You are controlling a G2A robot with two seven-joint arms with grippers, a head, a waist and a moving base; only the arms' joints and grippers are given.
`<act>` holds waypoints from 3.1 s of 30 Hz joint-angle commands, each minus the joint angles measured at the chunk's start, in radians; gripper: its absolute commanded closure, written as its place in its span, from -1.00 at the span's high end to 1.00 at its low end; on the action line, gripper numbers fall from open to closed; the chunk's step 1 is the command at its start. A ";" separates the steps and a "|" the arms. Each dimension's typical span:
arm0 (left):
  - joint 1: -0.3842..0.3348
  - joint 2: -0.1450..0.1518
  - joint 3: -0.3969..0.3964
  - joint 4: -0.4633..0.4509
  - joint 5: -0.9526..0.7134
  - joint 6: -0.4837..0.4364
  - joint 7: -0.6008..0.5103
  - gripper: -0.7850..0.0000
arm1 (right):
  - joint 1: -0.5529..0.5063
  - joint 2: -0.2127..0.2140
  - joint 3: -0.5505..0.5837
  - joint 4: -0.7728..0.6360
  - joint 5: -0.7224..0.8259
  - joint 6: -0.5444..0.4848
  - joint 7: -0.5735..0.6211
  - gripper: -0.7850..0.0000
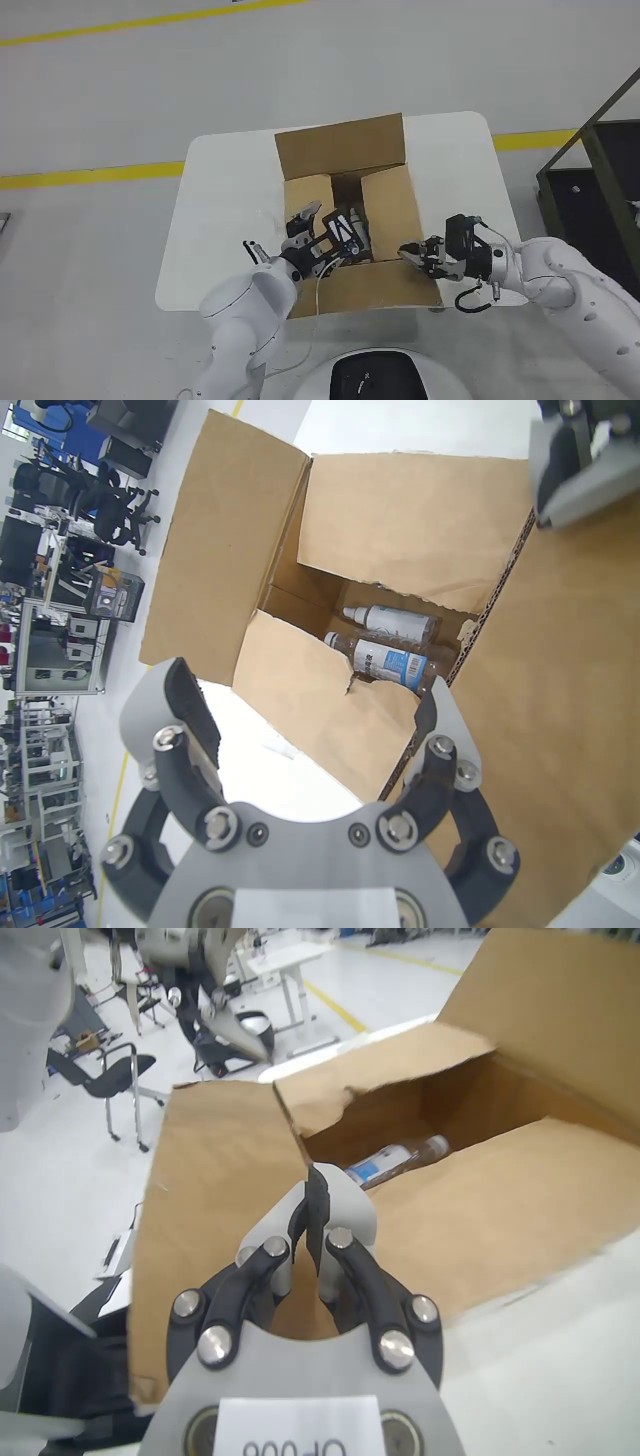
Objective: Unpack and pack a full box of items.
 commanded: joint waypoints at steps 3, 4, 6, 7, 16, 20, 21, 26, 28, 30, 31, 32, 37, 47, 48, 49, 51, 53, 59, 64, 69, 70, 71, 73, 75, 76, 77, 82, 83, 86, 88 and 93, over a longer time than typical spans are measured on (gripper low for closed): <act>0.000 0.000 0.000 0.000 0.000 0.000 0.000 1.00 | -0.082 0.010 0.117 -0.007 -0.028 0.077 -0.136 -1.00; 0.000 0.000 0.000 0.000 0.000 0.000 0.000 1.00 | -0.100 0.011 0.138 -0.004 -0.032 0.096 -0.154 -1.00; -0.003 0.001 0.010 0.016 0.014 0.029 0.029 1.00 | -0.126 0.015 0.169 0.006 -0.064 0.139 -0.155 -1.00; -0.012 0.000 0.023 0.027 0.023 0.041 0.038 1.00 | -0.138 0.015 0.177 0.010 -0.066 0.156 -0.161 -1.00; -0.170 -0.025 0.170 0.267 0.078 0.185 -0.030 1.00 | -0.181 0.008 0.179 0.032 -0.065 0.180 -0.188 -1.00; -0.247 -0.040 0.228 0.374 0.143 0.252 -0.111 1.00 | -0.182 0.005 0.181 0.038 -0.071 0.179 -0.195 -1.00; -0.261 -0.043 0.241 0.399 0.159 0.268 -0.122 1.00 | -0.182 0.005 0.183 0.041 -0.071 0.178 -0.197 -1.00; -0.320 -0.057 0.285 0.520 0.246 0.336 -0.160 1.00 | -0.181 0.003 0.191 0.047 -0.072 0.170 -0.200 -1.00; -0.330 -0.062 0.291 0.553 0.243 0.351 -0.163 1.00 | -0.178 0.002 0.192 0.051 -0.073 0.166 -0.200 -1.00; -0.339 -0.066 0.296 0.572 0.257 0.360 -0.175 1.00 | -0.175 0.001 0.192 0.054 -0.073 0.161 -0.200 -1.00; -0.341 -0.067 0.296 0.579 0.260 0.366 -0.176 1.00 | -0.173 0.000 0.192 0.056 -0.074 0.160 -0.200 -1.00; -0.344 -0.069 0.297 0.585 0.268 0.369 -0.180 1.00 | -0.171 0.000 0.191 0.058 -0.075 0.158 -0.198 -1.00; -0.345 -0.073 0.296 0.587 0.296 0.386 -0.182 -0.17 | -0.160 -0.004 0.187 0.061 -0.077 0.153 -0.193 -1.00; -0.308 -0.075 0.270 0.524 0.329 0.399 -0.187 -1.00 | -0.152 -0.008 0.194 0.050 -0.076 0.143 -0.187 -1.00; -0.303 -0.076 0.265 0.517 0.328 0.400 -0.186 -1.00 | -0.153 -0.008 0.195 0.047 -0.075 0.143 -0.186 -1.00; -0.299 -0.076 0.259 0.510 0.322 0.404 -0.184 -1.00 | -0.153 -0.008 0.197 0.044 -0.074 0.143 -0.185 -1.00; -0.290 -0.077 0.246 0.495 0.305 0.406 -0.181 -1.00 | -0.153 -0.009 0.201 0.037 -0.072 0.141 -0.186 -1.00; -0.280 -0.078 0.227 0.473 0.271 0.409 -0.179 -1.00 | -0.151 -0.009 0.205 0.034 -0.068 0.137 -0.185 -1.00; -0.254 -0.080 0.154 0.403 0.124 0.404 -0.180 -1.00 | -0.145 -0.010 0.214 0.020 -0.058 0.130 -0.171 -1.00; -0.240 -0.083 0.088 0.328 -0.045 0.406 -0.208 -1.00 | -0.145 -0.011 0.222 0.026 -0.029 0.114 -0.168 -1.00; -0.227 -0.087 0.025 0.279 -0.244 0.451 -0.237 -1.00 | -0.139 -0.011 0.236 0.028 0.002 0.100 -0.148 -1.00; -0.232 -0.086 0.010 0.272 -0.263 0.455 -0.249 -1.00 | -0.137 -0.011 0.237 0.028 0.009 0.096 -0.142 -1.00; -0.232 -0.084 0.002 0.264 -0.272 0.455 -0.255 -1.00 | -0.135 -0.011 0.238 0.027 0.020 0.090 -0.135 -1.00; -0.224 -0.084 -0.022 0.260 -0.342 0.479 -0.260 -1.00 | -0.129 -0.011 0.236 0.028 0.047 0.075 -0.109 -1.00; -0.224 -0.082 -0.046 0.256 -0.377 0.487 -0.271 -1.00 | -0.119 -0.010 0.229 0.031 0.078 0.063 -0.071 -1.00; -0.221 -0.081 -0.057 0.257 -0.405 0.494 -0.270 -1.00 | -0.111 -0.010 0.225 0.035 0.097 0.062 -0.049 -1.00; -0.220 -0.080 -0.067 0.259 -0.432 0.495 -0.274 -1.00 | -0.102 -0.010 0.219 0.035 0.109 0.061 -0.024 -1.00; -0.223 -0.073 -0.112 0.264 -0.528 0.501 -0.285 -1.00 | -0.049 -0.014 0.171 0.042 0.146 0.071 0.086 -1.00; -0.224 -0.071 -0.116 0.264 -0.533 0.499 -0.287 -1.00 | -0.037 -0.015 0.160 0.044 0.148 0.078 0.103 -1.00; -0.228 -0.064 -0.123 0.268 -0.508 0.493 -0.284 -0.22 | 0.001 -0.021 0.118 0.057 0.139 0.096 0.156 -1.00; -0.233 -0.059 -0.127 0.270 -0.483 0.487 -0.287 1.00 | 0.025 -0.025 0.094 0.067 0.130 0.107 0.174 -1.00; -0.234 -0.048 -0.128 0.258 -0.390 0.478 -0.273 1.00 | 0.057 -0.034 0.054 0.091 0.118 0.116 0.184 -1.00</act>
